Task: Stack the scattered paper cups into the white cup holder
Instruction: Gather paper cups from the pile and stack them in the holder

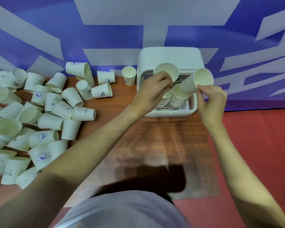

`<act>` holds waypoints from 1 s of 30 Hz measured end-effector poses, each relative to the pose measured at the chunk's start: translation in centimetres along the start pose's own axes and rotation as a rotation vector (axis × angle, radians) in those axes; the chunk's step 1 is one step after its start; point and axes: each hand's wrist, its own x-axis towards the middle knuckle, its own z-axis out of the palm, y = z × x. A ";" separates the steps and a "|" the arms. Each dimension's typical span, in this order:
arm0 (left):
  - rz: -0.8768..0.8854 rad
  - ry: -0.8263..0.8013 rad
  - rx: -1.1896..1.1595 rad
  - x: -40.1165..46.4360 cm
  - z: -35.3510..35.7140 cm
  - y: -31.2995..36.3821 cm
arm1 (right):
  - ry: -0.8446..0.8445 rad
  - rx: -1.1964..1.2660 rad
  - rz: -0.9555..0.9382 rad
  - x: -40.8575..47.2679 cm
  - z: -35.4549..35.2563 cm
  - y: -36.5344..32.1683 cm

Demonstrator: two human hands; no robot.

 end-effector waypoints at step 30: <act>-0.230 -0.224 -0.028 -2.6 6.0 -3.8 | -0.503 -0.224 0.002 -0.4 5.2 1.7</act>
